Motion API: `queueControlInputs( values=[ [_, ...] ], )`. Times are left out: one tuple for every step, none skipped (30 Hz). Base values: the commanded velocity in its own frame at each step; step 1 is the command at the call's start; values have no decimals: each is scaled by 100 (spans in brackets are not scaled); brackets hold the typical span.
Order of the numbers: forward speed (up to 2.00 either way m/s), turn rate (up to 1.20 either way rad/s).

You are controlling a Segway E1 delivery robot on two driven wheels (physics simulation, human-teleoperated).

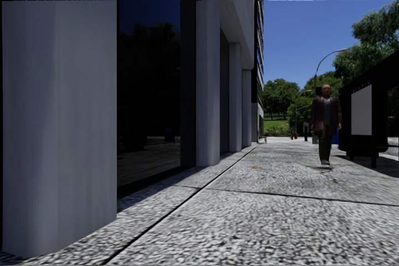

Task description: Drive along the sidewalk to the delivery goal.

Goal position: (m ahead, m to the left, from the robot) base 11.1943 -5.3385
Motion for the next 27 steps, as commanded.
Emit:
queueControlInputs(
  values=[
    [200,-38],
    [200,-38],
    [200,-39],
    [200,-39],
    [200,-39],
    [200,-39],
    [200,-39],
    [200,-39],
    [200,-39],
    [200,-39],
    [200,-39],
    [200,-39],
    [200,-39],
    [200,-39],
    [200,-39],
    [200,-39],
    [200,-39],
    [200,-39],
    [200,-39],
    [200,-39],
    [200,-39],
    [200,-39],
    [200,-39],
    [200,-39],
    [200,-39],
    [200,-39],
    [200,-39]
  ],
)
